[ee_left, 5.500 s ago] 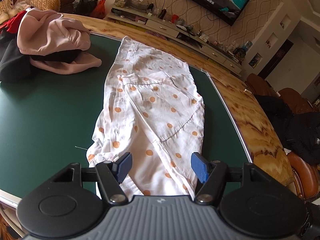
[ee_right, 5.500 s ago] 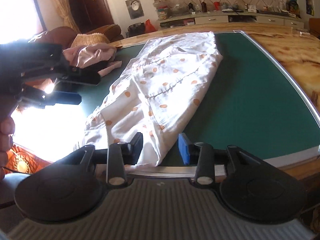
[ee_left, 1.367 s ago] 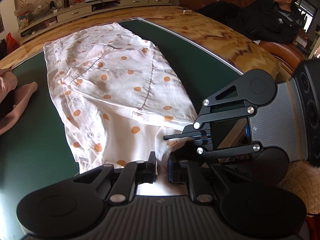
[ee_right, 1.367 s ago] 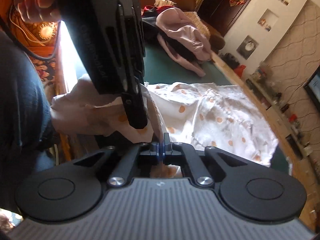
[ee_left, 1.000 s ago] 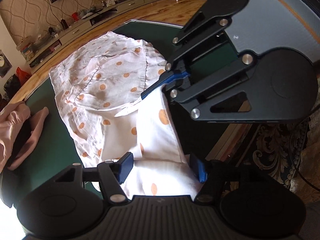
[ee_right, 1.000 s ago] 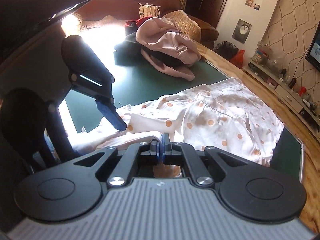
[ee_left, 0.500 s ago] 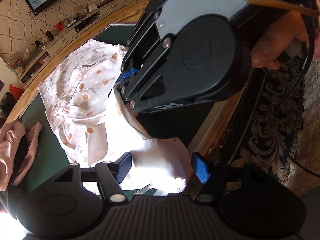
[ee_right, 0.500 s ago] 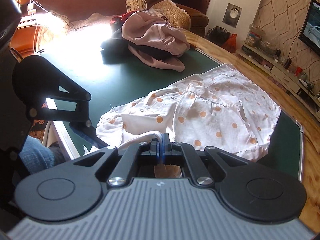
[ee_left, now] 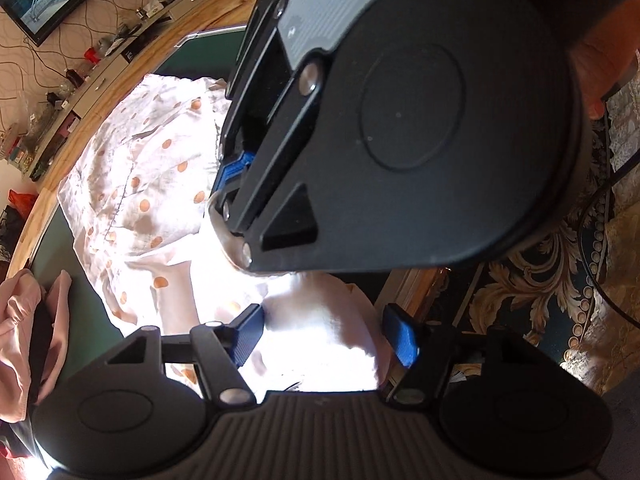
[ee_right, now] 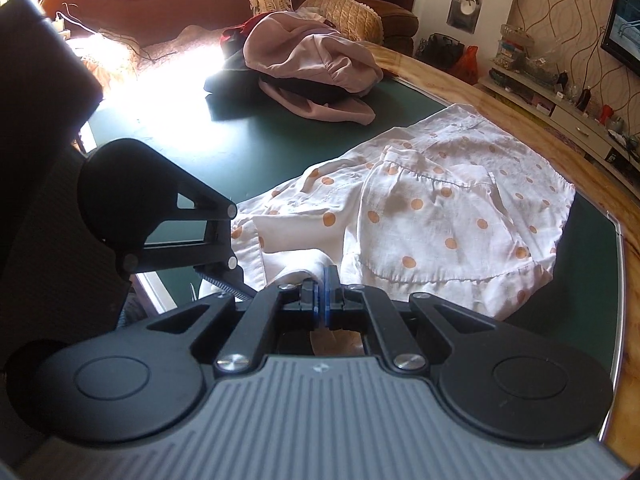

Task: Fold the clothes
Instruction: 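Lift the hem with both grippers and fold it toward the collar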

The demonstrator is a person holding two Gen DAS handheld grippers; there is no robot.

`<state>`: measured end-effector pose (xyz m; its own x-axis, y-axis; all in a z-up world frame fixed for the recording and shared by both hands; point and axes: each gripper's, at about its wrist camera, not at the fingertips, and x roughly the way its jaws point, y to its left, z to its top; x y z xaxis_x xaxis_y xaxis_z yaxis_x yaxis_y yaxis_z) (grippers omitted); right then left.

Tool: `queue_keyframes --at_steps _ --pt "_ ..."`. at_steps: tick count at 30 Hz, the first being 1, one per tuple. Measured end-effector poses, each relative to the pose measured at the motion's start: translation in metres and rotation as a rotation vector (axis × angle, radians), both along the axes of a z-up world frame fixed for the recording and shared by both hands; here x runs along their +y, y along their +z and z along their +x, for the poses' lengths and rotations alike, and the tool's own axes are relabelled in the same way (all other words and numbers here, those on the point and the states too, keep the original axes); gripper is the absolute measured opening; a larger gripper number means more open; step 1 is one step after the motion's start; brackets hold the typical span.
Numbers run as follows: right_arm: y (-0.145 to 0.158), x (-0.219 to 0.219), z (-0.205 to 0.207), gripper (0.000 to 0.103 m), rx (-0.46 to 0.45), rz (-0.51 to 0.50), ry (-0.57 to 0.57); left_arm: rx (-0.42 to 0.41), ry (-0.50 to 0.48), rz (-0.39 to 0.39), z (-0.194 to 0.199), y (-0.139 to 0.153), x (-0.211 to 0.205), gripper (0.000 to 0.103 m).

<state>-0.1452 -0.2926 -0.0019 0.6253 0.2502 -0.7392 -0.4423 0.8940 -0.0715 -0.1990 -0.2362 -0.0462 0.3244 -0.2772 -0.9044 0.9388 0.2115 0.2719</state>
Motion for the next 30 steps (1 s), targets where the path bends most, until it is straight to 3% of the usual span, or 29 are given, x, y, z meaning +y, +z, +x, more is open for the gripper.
queue_keyframes --at_steps 1,6,9,17,25,30 --pt "-0.001 -0.002 0.000 0.005 0.007 0.011 -0.006 0.014 0.007 -0.008 0.004 -0.001 0.001 0.071" --pt "-0.007 -0.012 -0.003 0.005 0.034 0.046 -0.034 0.071 0.059 -0.053 0.024 -0.004 0.019 0.035" --pt "-0.012 -0.013 -0.009 0.005 0.040 0.044 -0.042 0.125 0.102 -0.114 0.036 0.002 0.035 0.024" --pt "-0.009 -0.009 -0.036 0.004 0.020 0.060 -0.054 0.251 0.050 -0.194 0.048 0.029 0.079 0.017" --pt "0.004 0.005 -0.078 0.004 0.125 0.087 0.033 0.322 -0.055 -0.169 0.048 0.064 0.110 0.015" --pt "0.033 -0.001 -0.075 0.004 0.142 0.140 0.056 0.418 -0.153 -0.165 0.084 0.096 0.105 0.016"
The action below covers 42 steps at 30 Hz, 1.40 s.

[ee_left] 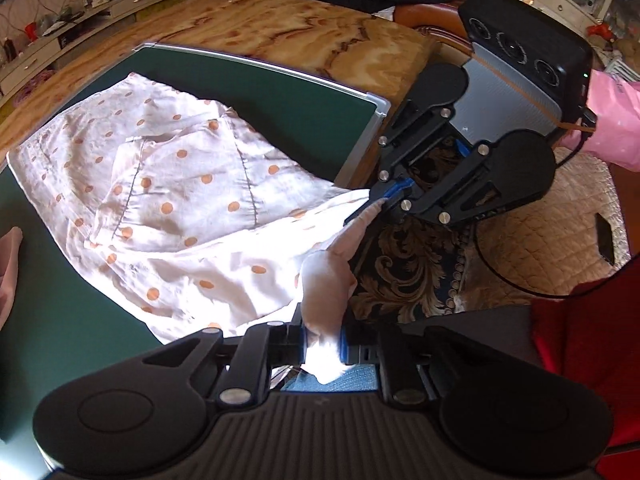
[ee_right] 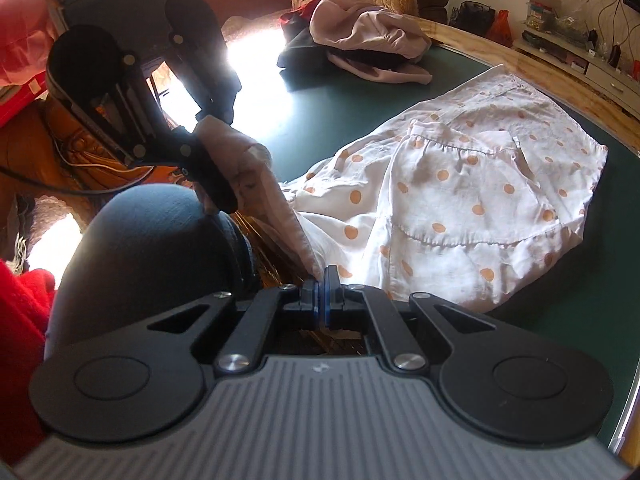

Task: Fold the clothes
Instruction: 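Lift the hem with both grippers and fold it toward the collar, then lay the folded hem on the shirt and open both grippers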

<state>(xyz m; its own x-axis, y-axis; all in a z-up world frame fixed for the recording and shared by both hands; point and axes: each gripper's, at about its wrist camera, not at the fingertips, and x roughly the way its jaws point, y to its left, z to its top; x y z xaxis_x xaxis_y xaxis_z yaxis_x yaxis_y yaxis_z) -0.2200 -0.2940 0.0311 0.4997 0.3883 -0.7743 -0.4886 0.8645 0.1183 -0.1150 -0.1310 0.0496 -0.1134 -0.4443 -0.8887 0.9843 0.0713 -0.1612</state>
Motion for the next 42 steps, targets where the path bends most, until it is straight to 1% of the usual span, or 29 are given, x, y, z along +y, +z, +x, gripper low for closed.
queue_keyframes --at_steps 3,5,7,9,11,14,17,19,21,22,23,24,26,27,29,30,32,34,35,36,38,39,40,42 --pt "0.014 -0.018 0.028 0.004 0.032 0.079 -0.008 0.041 -0.086 0.016 0.025 0.009 -0.007 0.016" --pt "0.018 -0.031 0.052 0.004 0.062 0.116 -0.006 0.073 -0.141 0.005 0.048 0.010 -0.016 0.016" --pt "0.017 -0.045 0.081 0.004 0.092 0.139 0.001 0.089 -0.183 0.001 0.077 0.005 -0.033 0.016" --pt "0.013 -0.062 0.110 0.004 0.124 0.172 -0.012 0.106 -0.205 0.005 0.105 -0.003 -0.050 0.016" --pt "0.000 -0.082 0.138 0.004 0.158 0.211 -0.041 0.128 -0.216 0.009 0.133 -0.013 -0.067 0.016" --pt "-0.022 -0.111 0.179 0.004 0.208 0.273 -0.095 0.164 -0.203 0.013 0.180 -0.033 -0.091 0.016" --pt "-0.048 -0.133 0.211 0.005 0.247 0.324 -0.152 0.199 -0.181 0.015 0.226 -0.053 -0.113 0.019" --pt "-0.067 -0.144 0.228 0.005 0.272 0.350 -0.193 0.218 -0.129 0.008 0.253 -0.067 -0.124 0.023" --pt "-0.083 -0.150 0.238 0.005 0.286 0.346 -0.224 0.218 -0.066 0.005 0.273 -0.080 -0.129 0.032" --pt "-0.091 -0.153 0.243 0.005 0.291 0.343 -0.239 0.205 -0.028 0.006 0.279 -0.085 -0.126 0.038" --pt "-0.096 -0.155 0.245 0.007 0.293 0.347 -0.250 0.193 0.016 0.008 0.284 -0.091 -0.123 0.052" --pt "-0.100 -0.156 0.246 0.007 0.291 0.357 -0.258 0.187 0.059 0.009 0.290 -0.095 -0.119 0.055" --pt "-0.106 -0.158 0.246 0.009 0.285 0.368 -0.271 0.209 0.137 -0.025 0.299 -0.099 -0.107 0.055" --pt "-0.104 -0.158 0.244 0.011 0.273 0.354 -0.274 0.222 0.175 -0.050 0.302 -0.100 -0.099 0.055" --pt "-0.097 -0.154 0.238 0.023 0.230 0.308 -0.281 0.229 0.234 -0.114 0.298 -0.093 -0.079 0.056" --pt "-0.092 -0.152 0.234 0.027 0.197 0.283 -0.290 0.225 0.265 -0.141 0.295 -0.090 -0.070 0.055" --pt "-0.083 -0.148 0.227 0.048 0.130 0.231 -0.308 0.208 0.331 -0.179 0.288 -0.090 -0.058 0.057" --pt "-0.072 -0.143 0.221 0.051 0.044 0.183 -0.333 0.197 0.410 -0.188 0.281 -0.092 -0.050 0.058" --pt "-0.068 -0.140 0.220 0.051 0.005 0.181 -0.337 0.192 0.447 -0.191 0.277 -0.094 -0.047 0.058" --pt "-0.064 -0.137 0.219 0.051 -0.028 0.201 -0.328 0.189 0.477 -0.203 0.272 -0.094 -0.043 0.058" --pt "-0.061 -0.127 0.223 0.051 -0.050 0.256 -0.290 0.181 0.535 -0.234 0.262 -0.094 -0.034 0.058" --pt "-0.059 -0.118 0.230 0.051 -0.055 0.263 -0.267 0.178 0.560 -0.260 0.255 -0.092 -0.027 0.059" --pt "-0.059 -0.108 0.238 0.051 -0.064 0.257 -0.247 0.174 0.583 -0.274 0.248 -0.091 -0.022 0.059" --pt "-0.061 -0.089 0.256 0.051 -0.069 0.207 -0.230 0.167 0.617 -0.293 0.233 -0.091 -0.015 0.059"
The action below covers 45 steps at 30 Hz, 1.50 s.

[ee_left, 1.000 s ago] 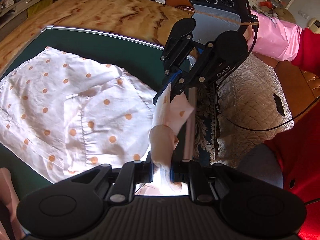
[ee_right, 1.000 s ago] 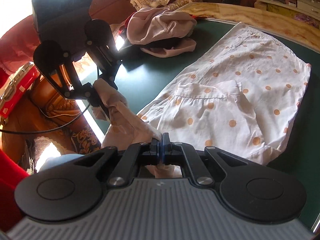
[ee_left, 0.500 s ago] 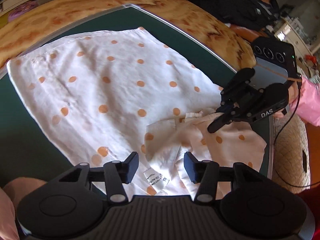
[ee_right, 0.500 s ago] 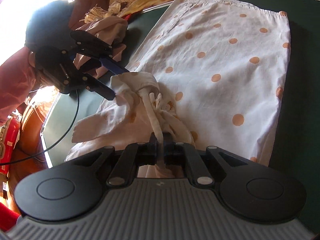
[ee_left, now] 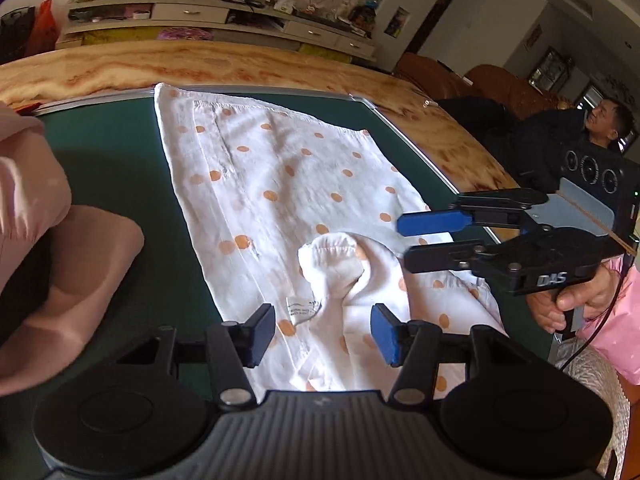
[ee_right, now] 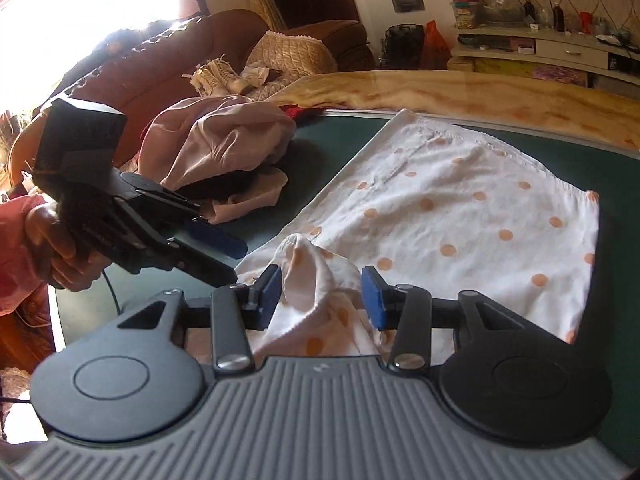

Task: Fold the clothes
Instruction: 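Lay the folded hem on the shirt and open both grippers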

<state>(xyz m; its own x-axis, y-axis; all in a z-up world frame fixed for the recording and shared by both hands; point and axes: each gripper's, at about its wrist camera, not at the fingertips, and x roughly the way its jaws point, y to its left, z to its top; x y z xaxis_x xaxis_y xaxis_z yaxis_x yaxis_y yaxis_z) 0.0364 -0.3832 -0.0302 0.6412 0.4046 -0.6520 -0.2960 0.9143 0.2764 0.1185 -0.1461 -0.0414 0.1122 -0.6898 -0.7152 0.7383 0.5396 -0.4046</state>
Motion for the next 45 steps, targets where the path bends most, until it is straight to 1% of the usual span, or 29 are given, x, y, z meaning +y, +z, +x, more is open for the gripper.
queue_keyframes --at_steps 2,4,6,8,9,13,17,19,20,21,22,23,24,26,28,31,33,34,35,36,37,38,39,40,41,42,43,44,45 --pt "-0.006 0.014 0.020 0.051 0.024 -0.053 -0.007 -0.009 0.022 0.013 -0.016 -0.003 0.005 0.059" --pt "-0.020 0.025 0.037 0.051 0.067 -0.101 -0.026 -0.013 0.042 0.037 -0.032 -0.010 0.009 0.059" --pt "-0.034 0.029 0.048 0.051 0.087 -0.114 -0.037 -0.012 0.048 0.060 -0.046 -0.018 0.011 0.059" --pt "-0.037 0.030 0.051 0.051 0.098 -0.109 -0.042 -0.055 0.060 0.080 -0.059 -0.020 0.011 0.057" --pt "-0.037 0.029 0.052 0.051 0.111 -0.083 -0.041 -0.071 0.060 0.083 -0.065 -0.019 0.011 0.058" --pt "-0.039 0.004 0.051 0.051 0.202 0.121 -0.073 -0.097 0.083 0.073 -0.075 -0.014 0.011 0.057" --pt "-0.044 -0.012 0.049 0.051 0.236 0.222 -0.084 -0.095 0.100 0.062 -0.079 -0.017 0.010 0.057" --pt "-0.046 -0.014 0.051 0.049 0.242 0.246 -0.072 -0.093 0.114 0.050 -0.079 -0.019 0.013 0.052" --pt "-0.047 -0.015 0.052 0.039 0.245 0.258 -0.067 -0.092 0.122 0.042 -0.079 -0.021 0.014 0.044" --pt "-0.048 -0.015 0.053 0.032 0.248 0.272 -0.066 -0.091 0.133 0.033 -0.079 -0.022 0.017 0.033" --pt "-0.050 -0.015 0.055 0.025 0.251 0.288 -0.069 -0.089 0.147 0.022 -0.079 -0.022 0.019 0.029" --pt "-0.049 -0.014 0.055 0.021 0.243 0.296 -0.065 -0.084 0.162 0.010 -0.079 -0.022 0.023 0.024" --pt "-0.046 -0.012 0.056 0.020 0.227 0.300 -0.056 -0.082 0.175 -0.003 -0.079 -0.021 0.027 0.018" --pt "-0.041 -0.006 0.057 0.017 0.199 0.306 -0.035 -0.086 0.198 -0.019 -0.082 -0.019 0.034 0.015" --pt "-0.036 0.002 0.063 0.017 0.182 0.307 -0.011 -0.089 0.216 -0.018 -0.085 -0.018 0.039 0.013" --pt "-0.030 0.015 0.071 0.017 0.163 0.297 0.022 -0.078 0.254 0.002 -0.087 -0.020 0.044 0.013" --pt "-0.036 0.023 0.079 0.018 0.179 0.252 0.027 -0.071 0.281 0.019 -0.087 -0.022 0.047 0.014" --pt "-0.041 0.027 0.083 0.023 0.200 0.222 0.026 -0.068 0.293 0.028 -0.087 -0.023 0.048 0.016" --pt "-0.042 0.029 0.084 0.025 0.207 0.199 0.019 -0.071 0.305 0.040 -0.089 -0.022 0.048 0.021" --pt "-0.041 0.029 0.083 0.030 0.202 0.181 0.006 -0.079 0.318 0.056 -0.090 -0.020 0.048 0.024" --pt "-0.039 0.029 0.082 0.037 0.197 0.164 -0.006 -0.087 0.331 0.072 -0.092 -0.018 0.047 0.025" --pt "-0.036 0.026 0.078 0.040 0.186 0.143 -0.034 -0.100 0.345 0.086 -0.094 -0.015 0.047 0.026" --pt "-0.029 0.022 0.071 0.041 0.160 0.125 -0.070 -0.118 0.360 0.096 -0.095 -0.010 0.047 0.027" --pt "-0.021 0.017 0.062 0.041 0.126 0.110 -0.101 -0.139 0.371 0.096 -0.098 -0.005 0.047 0.028" --pt "-0.013 0.013 0.050 0.041 0.085 0.087 -0.131 -0.164 0.375 0.079 -0.101 0.002 0.048 0.031" --pt "-0.004 0.009 0.036 0.041 0.039 0.057 -0.158 -0.186 0.375 0.057 -0.104 0.008 0.048 0.037" --pt "0.004 0.005 0.022 0.041 -0.007 0.028 -0.186 -0.203 0.364 0.027 -0.106 0.014 0.046 0.038" --pt "0.011 0.004 0.010 0.041 -0.036 0.006 -0.199 -0.217 0.347 -0.003 -0.108 0.019 0.043 0.041" --pt "0.016 0.004 0.002 0.041 -0.040 -0.001 -0.198 -0.226 0.335 -0.024 -0.110 0.023 0.040 0.044"
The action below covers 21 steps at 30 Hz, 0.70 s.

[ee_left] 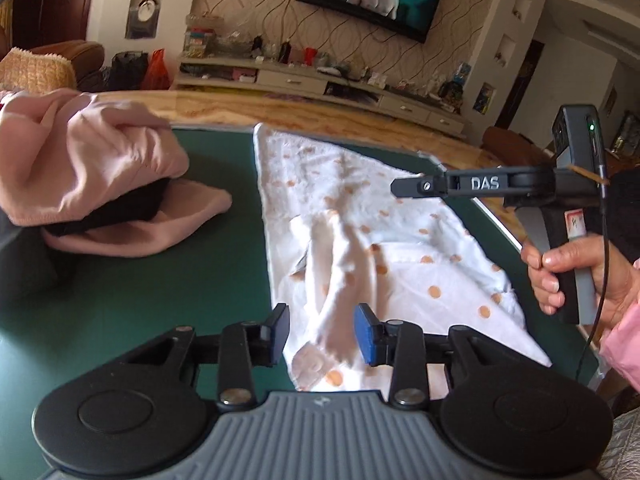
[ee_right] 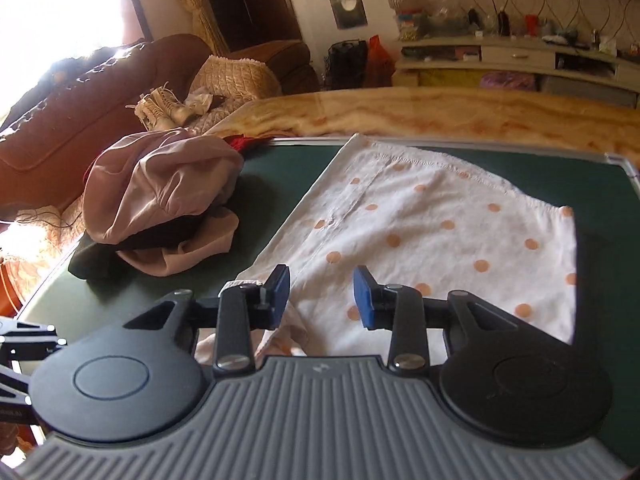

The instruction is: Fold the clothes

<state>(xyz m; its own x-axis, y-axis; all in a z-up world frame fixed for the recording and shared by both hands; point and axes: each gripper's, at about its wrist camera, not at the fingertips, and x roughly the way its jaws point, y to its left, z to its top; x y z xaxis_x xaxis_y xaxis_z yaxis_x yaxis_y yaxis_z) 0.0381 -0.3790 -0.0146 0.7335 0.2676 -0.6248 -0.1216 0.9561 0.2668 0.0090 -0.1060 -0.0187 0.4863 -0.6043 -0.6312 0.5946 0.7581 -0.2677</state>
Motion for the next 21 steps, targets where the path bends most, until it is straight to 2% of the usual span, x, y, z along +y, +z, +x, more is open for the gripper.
queue_keyframes --at_steps 3,5,6,7,11,14,18,21 --pt "0.011 0.006 -0.024 0.041 0.011 0.032 0.007 -0.005 -0.019 -0.022 0.000 0.005 -0.012 0.048" --pt "0.014 0.012 -0.047 0.043 0.004 0.069 -0.027 -0.009 -0.032 -0.036 0.000 0.008 -0.021 0.051" --pt "0.012 0.014 -0.060 0.048 0.003 0.092 -0.050 -0.007 -0.035 -0.038 -0.001 0.009 -0.024 0.058" --pt "0.010 0.015 -0.073 0.050 0.000 0.112 -0.073 0.000 -0.034 -0.032 -0.001 0.009 -0.025 0.061" --pt "-0.004 0.012 -0.124 0.052 0.032 0.121 -0.143 0.013 -0.041 -0.007 -0.004 0.006 -0.027 0.066" --pt "-0.009 0.008 -0.149 0.052 0.077 0.062 -0.156 0.031 -0.028 0.000 -0.008 0.003 -0.028 0.067" --pt "-0.008 0.006 -0.167 0.052 0.058 0.008 -0.195 0.056 -0.031 -0.005 -0.014 -0.004 -0.033 0.068" --pt "-0.011 0.011 -0.167 0.052 0.064 -0.028 -0.194 0.050 -0.051 0.026 -0.023 -0.009 -0.039 0.069"
